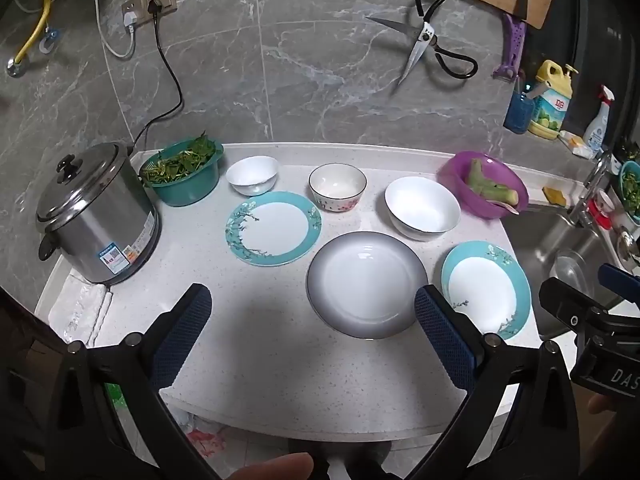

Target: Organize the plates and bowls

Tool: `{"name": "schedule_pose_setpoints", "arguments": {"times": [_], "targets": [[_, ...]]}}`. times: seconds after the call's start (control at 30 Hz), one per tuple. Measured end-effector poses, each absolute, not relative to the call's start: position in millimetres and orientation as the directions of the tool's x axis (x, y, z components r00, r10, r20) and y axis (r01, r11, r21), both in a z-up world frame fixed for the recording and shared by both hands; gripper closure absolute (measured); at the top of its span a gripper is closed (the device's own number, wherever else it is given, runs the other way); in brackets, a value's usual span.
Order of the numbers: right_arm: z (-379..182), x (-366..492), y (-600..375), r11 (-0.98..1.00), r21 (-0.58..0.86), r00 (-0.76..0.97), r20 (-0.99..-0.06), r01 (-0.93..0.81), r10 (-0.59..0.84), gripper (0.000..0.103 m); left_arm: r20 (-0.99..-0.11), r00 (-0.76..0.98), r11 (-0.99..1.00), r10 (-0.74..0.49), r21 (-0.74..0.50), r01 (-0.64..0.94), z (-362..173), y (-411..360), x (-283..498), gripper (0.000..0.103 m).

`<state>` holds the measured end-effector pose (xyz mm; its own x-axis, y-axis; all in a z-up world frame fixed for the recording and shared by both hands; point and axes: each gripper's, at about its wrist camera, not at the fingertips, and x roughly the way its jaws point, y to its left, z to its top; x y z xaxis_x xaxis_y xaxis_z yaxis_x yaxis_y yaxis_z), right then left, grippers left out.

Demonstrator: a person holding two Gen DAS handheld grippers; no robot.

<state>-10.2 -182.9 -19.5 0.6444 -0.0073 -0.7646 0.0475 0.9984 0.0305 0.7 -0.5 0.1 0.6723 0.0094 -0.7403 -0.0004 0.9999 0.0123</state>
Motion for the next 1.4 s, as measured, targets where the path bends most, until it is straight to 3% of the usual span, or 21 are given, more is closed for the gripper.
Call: {"name": "schedule_pose_setpoints", "arguments": {"times": [1.4], "targets": [[-23,-5,-177,0.999,0.020,0.647,-0.763,0.039,-0.010,0.000,-0.736,0.677,1.000,0.011,0.010,-0.005,-4,-3,6,0.000]]}}
